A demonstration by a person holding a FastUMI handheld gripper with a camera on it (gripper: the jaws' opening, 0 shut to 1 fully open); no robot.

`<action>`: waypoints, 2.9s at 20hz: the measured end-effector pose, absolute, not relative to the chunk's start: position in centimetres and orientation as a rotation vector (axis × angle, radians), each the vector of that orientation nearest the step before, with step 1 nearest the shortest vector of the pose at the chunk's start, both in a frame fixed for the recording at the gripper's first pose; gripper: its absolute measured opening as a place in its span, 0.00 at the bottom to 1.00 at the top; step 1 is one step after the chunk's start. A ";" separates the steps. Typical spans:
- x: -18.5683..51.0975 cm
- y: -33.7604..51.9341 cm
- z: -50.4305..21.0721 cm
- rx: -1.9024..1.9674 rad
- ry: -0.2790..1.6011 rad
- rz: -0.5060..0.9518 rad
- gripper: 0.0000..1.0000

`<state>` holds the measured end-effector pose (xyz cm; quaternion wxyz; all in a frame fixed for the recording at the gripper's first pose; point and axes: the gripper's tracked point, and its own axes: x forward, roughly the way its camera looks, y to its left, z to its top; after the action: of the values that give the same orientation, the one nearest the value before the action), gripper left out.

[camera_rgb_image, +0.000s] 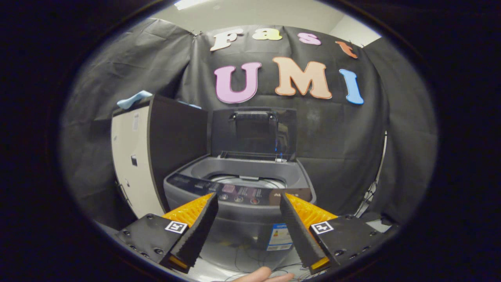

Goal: Put the clothes into the washing machine and then close the washing machine lid.

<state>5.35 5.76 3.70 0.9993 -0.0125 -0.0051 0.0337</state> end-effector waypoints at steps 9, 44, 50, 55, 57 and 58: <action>5.2 9.6 6.2 -0.050 0.001 0.046 0.98; 18.6 43.4 36.0 0.021 -0.074 0.134 0.98; 26.8 43.7 29.6 0.105 0.202 -0.056 0.98; 28.5 45.7 21.2 -0.021 0.568 -0.015 0.99; 30.3 45.8 20.4 0.054 0.513 -0.019 0.98; 30.3 45.8 21.0 0.074 0.484 -0.020 0.97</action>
<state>30.26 45.85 20.99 0.9702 0.0366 0.2394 -0.0100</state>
